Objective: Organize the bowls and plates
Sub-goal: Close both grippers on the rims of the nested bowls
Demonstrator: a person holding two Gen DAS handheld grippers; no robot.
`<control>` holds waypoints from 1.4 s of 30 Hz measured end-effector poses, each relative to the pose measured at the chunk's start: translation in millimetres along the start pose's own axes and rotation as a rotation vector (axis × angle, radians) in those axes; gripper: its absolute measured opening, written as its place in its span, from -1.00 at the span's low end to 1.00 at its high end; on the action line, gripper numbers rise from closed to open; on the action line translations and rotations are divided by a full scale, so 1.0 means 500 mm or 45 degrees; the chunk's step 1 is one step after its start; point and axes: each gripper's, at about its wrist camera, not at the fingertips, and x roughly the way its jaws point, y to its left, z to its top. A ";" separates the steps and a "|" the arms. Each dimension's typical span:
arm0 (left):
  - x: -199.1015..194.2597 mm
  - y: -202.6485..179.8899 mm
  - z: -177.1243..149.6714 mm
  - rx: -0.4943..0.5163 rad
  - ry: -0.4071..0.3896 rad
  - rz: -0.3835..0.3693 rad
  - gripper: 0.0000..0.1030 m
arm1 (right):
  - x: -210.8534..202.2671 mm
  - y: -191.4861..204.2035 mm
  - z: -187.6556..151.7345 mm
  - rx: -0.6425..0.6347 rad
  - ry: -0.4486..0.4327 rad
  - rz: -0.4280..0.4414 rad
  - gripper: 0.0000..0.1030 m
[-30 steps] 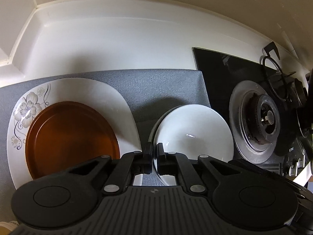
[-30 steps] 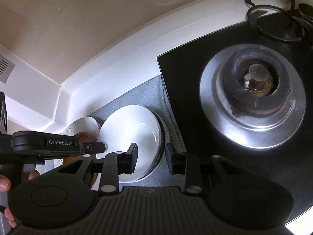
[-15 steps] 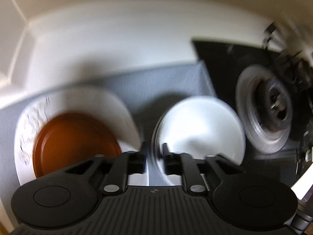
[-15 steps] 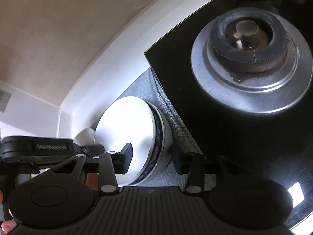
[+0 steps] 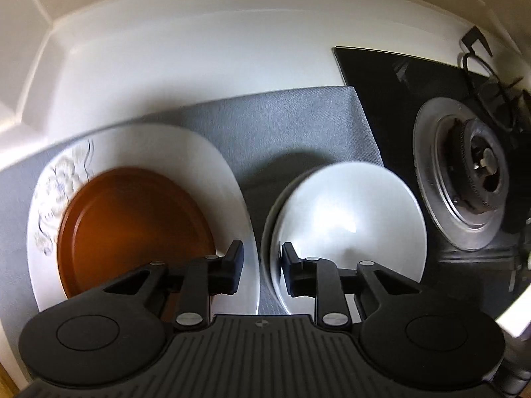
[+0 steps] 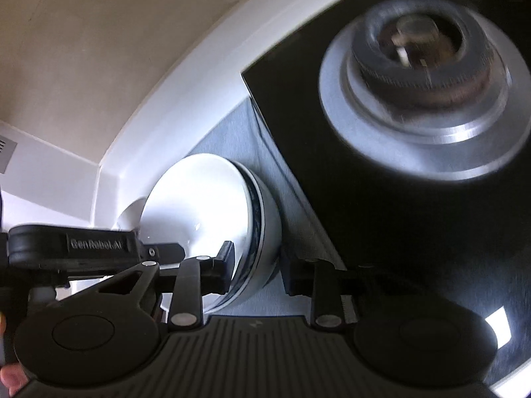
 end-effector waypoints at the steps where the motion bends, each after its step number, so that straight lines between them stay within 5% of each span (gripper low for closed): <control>1: -0.003 0.001 -0.002 -0.006 -0.001 -0.017 -0.49 | -0.007 -0.004 -0.005 -0.002 0.006 0.005 -0.39; 7: -0.008 -0.034 -0.026 0.147 -0.039 0.026 -0.48 | -0.058 -0.016 -0.025 -0.021 -0.011 0.046 -0.54; 13: -0.002 -0.033 -0.009 0.068 -0.008 0.020 -0.51 | -0.068 -0.007 -0.006 -0.072 -0.029 0.024 -0.56; 19: -0.027 -0.042 -0.025 0.091 -0.046 0.009 -0.89 | -0.064 -0.020 -0.002 -0.031 -0.027 0.027 -0.39; 35: -0.018 -0.067 -0.005 0.110 0.011 0.072 -0.65 | -0.021 -0.036 -0.006 0.024 0.034 0.046 -0.08; 42: 0.007 -0.042 -0.008 0.035 0.078 -0.001 -0.63 | -0.005 -0.028 -0.009 -0.067 0.053 0.034 -0.52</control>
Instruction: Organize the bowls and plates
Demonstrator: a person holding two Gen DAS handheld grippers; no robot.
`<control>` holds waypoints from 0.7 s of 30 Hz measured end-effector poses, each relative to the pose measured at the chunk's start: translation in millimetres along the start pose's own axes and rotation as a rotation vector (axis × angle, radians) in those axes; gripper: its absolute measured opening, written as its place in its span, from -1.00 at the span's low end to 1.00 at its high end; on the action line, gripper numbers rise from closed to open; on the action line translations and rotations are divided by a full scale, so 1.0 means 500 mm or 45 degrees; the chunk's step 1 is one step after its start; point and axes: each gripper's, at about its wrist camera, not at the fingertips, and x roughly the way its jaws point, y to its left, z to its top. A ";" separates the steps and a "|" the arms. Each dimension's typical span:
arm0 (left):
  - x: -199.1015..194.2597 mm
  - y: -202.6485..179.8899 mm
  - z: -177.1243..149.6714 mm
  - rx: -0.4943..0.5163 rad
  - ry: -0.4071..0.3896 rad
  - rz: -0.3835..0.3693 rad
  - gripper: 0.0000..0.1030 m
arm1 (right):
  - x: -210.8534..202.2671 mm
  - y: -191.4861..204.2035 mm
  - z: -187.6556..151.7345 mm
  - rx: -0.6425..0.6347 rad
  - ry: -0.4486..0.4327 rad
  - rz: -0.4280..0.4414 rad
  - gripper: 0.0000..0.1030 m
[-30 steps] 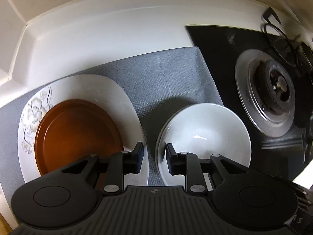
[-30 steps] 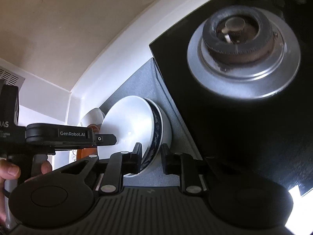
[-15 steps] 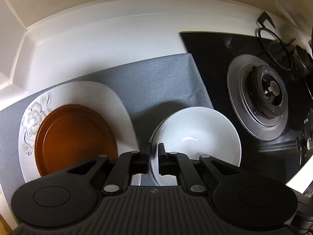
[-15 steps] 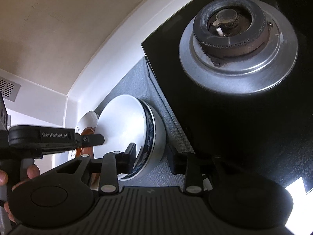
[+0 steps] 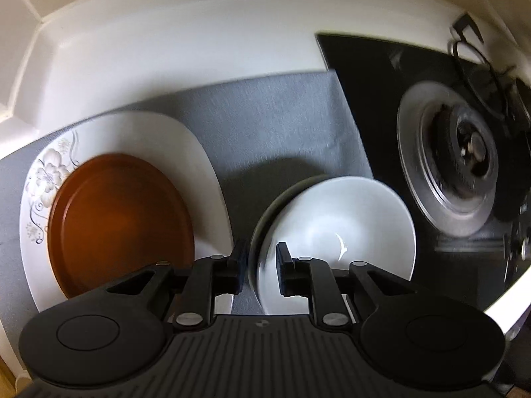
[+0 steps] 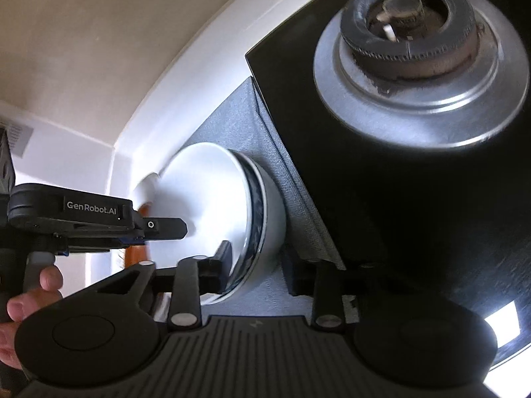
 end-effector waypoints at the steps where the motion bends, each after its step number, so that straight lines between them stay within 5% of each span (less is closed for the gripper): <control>1: 0.002 0.000 -0.001 -0.008 0.018 -0.015 -0.60 | -0.001 -0.002 -0.001 -0.009 -0.002 -0.013 -0.59; 8: 0.013 -0.033 -0.021 0.070 0.032 -0.040 -0.59 | -0.031 -0.021 0.004 -0.043 0.032 -0.043 -0.60; 16: 0.025 -0.044 -0.041 0.123 -0.011 0.025 -0.69 | -0.017 -0.013 0.018 -0.049 0.040 -0.031 -0.26; 21: 0.014 -0.046 -0.063 0.134 -0.008 0.036 -0.70 | -0.017 -0.020 0.015 -0.051 0.079 -0.018 -0.33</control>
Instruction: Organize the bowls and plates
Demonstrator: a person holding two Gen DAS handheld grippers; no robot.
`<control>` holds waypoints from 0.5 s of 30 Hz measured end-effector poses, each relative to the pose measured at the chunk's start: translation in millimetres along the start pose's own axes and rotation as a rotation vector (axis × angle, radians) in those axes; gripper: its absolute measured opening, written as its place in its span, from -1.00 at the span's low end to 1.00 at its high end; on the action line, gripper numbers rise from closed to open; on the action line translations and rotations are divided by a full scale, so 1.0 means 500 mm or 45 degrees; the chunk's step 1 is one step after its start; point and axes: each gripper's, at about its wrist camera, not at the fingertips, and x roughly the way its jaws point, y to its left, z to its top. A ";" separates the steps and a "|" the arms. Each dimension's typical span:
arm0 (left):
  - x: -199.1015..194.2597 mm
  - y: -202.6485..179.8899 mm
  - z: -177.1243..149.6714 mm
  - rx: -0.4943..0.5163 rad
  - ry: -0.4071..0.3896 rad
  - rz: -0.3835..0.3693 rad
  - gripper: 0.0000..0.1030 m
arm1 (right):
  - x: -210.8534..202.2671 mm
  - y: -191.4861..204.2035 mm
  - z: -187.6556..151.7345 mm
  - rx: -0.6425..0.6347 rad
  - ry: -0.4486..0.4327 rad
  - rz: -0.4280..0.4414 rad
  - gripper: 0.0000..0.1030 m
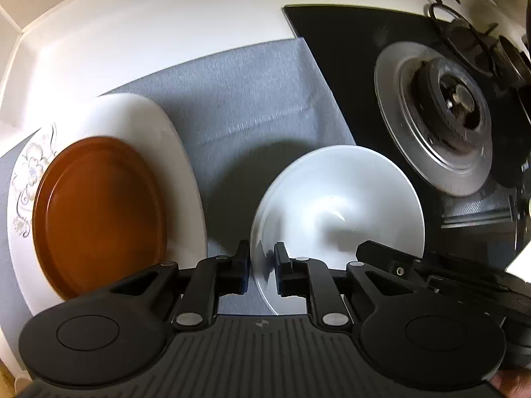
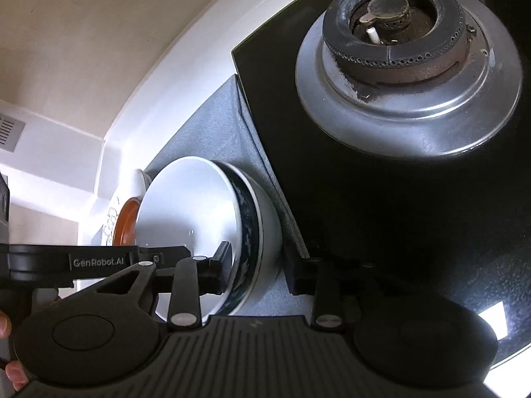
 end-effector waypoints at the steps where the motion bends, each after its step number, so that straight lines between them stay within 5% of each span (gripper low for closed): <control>1: -0.002 -0.004 -0.005 0.018 0.007 0.011 -0.69 | -0.004 0.006 -0.005 -0.022 0.003 -0.008 -0.34; 15: -0.125 0.037 -0.087 -0.050 -0.129 -0.032 -0.70 | -0.086 0.092 -0.049 -0.098 -0.003 0.032 -0.36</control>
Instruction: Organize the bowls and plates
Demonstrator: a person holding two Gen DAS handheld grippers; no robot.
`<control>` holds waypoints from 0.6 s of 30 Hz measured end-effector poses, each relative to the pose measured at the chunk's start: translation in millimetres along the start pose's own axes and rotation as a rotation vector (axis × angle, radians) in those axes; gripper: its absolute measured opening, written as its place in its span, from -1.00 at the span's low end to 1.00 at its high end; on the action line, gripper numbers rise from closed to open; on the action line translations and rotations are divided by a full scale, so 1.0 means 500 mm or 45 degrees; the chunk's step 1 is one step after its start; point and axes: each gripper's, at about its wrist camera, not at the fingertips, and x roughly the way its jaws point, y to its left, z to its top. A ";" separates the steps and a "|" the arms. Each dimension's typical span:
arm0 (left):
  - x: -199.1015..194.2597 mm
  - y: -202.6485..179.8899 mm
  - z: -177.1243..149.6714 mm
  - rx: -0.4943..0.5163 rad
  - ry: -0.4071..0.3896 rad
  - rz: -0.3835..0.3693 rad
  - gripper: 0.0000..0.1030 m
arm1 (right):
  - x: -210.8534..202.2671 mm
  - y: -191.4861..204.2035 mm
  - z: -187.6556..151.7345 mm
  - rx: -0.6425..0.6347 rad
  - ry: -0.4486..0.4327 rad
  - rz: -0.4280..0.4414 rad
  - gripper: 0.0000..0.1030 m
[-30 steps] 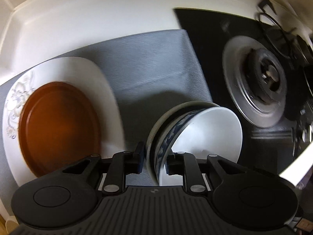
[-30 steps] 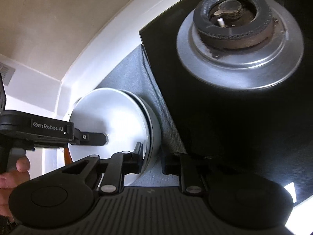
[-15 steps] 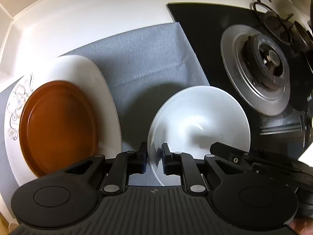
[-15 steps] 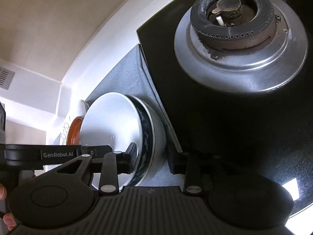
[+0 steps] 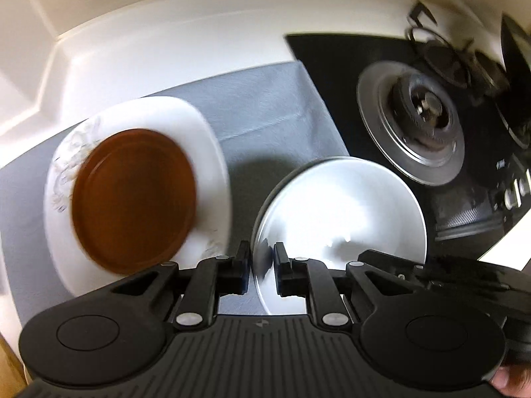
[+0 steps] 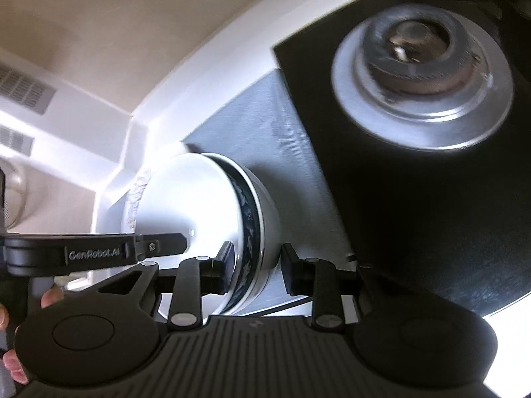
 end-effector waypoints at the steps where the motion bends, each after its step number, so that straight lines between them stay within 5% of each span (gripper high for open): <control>1: -0.012 0.011 -0.006 -0.022 -0.004 -0.010 -0.70 | -0.003 0.016 -0.001 -0.018 0.002 -0.001 -0.36; 18: -0.171 0.294 -0.153 -0.439 -0.072 0.154 -0.70 | 0.132 0.313 -0.055 -0.288 0.301 0.203 -0.36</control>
